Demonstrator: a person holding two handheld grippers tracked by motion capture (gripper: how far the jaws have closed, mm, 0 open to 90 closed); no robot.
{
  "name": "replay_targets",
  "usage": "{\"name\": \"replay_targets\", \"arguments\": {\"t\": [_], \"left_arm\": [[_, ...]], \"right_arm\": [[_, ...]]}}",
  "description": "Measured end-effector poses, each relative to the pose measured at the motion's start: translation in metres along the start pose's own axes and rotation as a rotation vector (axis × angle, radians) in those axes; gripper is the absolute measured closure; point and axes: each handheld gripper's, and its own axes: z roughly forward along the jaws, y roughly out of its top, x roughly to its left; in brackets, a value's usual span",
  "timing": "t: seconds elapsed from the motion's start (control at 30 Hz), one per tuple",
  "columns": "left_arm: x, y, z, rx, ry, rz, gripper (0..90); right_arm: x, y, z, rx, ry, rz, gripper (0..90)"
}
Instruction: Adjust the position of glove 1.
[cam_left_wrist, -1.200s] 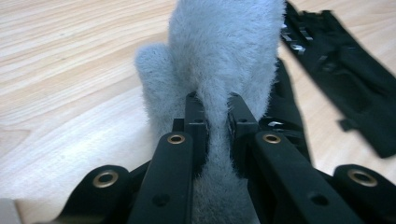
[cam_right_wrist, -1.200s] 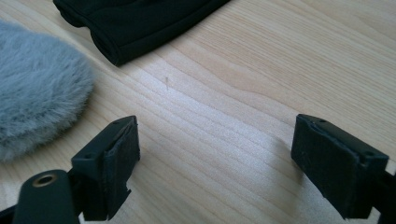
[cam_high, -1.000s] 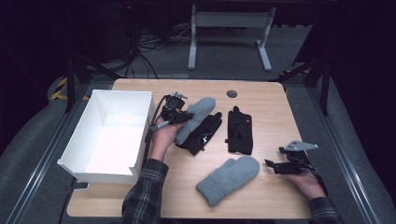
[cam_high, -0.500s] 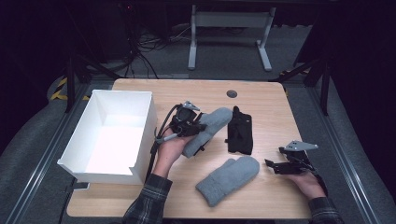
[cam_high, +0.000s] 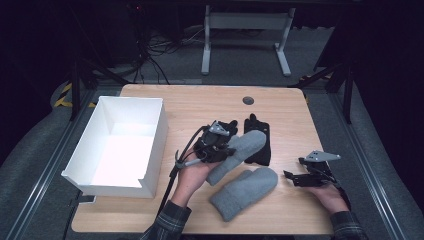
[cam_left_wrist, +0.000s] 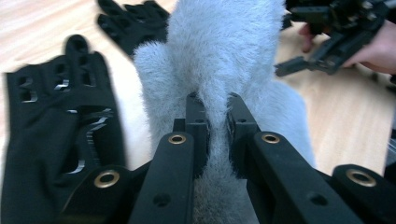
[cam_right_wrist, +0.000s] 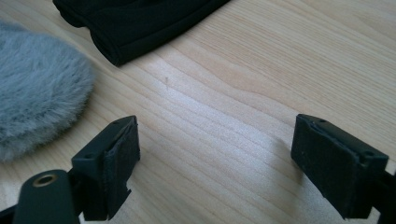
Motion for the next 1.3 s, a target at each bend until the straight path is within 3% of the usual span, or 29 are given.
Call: {"name": "replay_targets", "arguments": {"t": [0.27,0.5,0.93,1.0,1.17,1.3], "left_arm": [[-0.028,-0.007,0.007,0.022,-0.031,0.034,83.3],[-0.048,-0.015,0.018,0.042,-0.015,0.049,83.4],[-0.063,-0.032,0.046,0.096,-0.019,0.049,82.4],[-0.063,-0.033,0.047,0.091,-0.021,0.052,78.9],[-0.061,-0.031,0.042,0.082,-0.051,0.051,54.5],[-0.055,-0.026,0.031,0.037,-0.071,0.063,46.7]], "right_arm": [[0.000,0.000,0.000,0.000,0.000,0.000,16.0],[0.000,0.000,0.000,0.000,0.000,0.000,16.0],[0.000,0.000,0.000,0.000,0.000,0.000,16.1],[0.000,0.000,0.000,0.000,0.000,0.000,16.0],[0.000,0.000,0.000,0.000,0.000,0.000,16.1],[0.000,0.000,0.000,0.000,0.000,0.000,16.0]]}}
